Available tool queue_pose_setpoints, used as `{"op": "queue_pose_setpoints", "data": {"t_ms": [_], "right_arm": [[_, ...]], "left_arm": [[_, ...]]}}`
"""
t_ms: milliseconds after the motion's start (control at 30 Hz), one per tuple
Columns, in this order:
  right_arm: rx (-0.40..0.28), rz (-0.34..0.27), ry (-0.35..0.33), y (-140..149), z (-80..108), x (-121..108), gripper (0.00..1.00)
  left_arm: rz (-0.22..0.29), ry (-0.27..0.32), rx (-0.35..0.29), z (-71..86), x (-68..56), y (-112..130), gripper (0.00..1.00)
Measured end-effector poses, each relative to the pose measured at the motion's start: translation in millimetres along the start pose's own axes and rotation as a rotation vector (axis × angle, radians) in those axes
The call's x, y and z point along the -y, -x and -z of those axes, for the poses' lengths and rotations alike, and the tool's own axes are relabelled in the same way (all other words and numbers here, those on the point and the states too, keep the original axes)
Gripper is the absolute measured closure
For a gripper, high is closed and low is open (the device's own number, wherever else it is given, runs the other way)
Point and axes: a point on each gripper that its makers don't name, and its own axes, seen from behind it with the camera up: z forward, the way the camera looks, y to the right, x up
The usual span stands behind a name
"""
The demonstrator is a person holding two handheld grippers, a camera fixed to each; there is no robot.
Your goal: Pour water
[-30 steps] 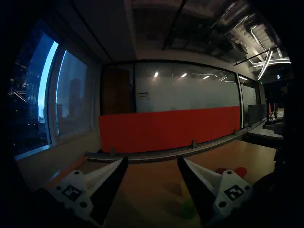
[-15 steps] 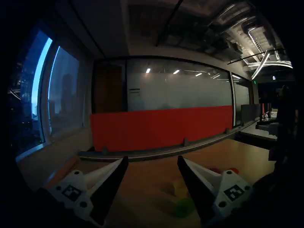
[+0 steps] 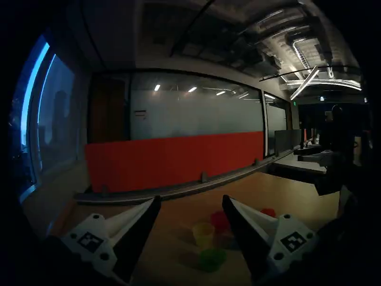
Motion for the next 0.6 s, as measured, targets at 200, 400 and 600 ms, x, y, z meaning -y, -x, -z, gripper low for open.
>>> {"op": "queue_pose_setpoints", "data": {"t_ms": [200, 400, 600], "right_arm": [[0.016, 0.029, -0.075, 2, -4.1, 18, 0.00], [0.038, 0.049, -0.128, 3, -8.5, 31, 0.00], [0.079, 0.060, -0.178, 8, -12.2, 40, 0.00]], "left_arm": [[-0.031, 0.065, 0.020, -4.0, -10.2, 9, 0.04], [-0.055, 0.092, 0.045, -6.3, -14.1, 17, 0.04], [-0.052, 0.126, 0.080, -6.8, -16.9, 29, 0.04]]}}
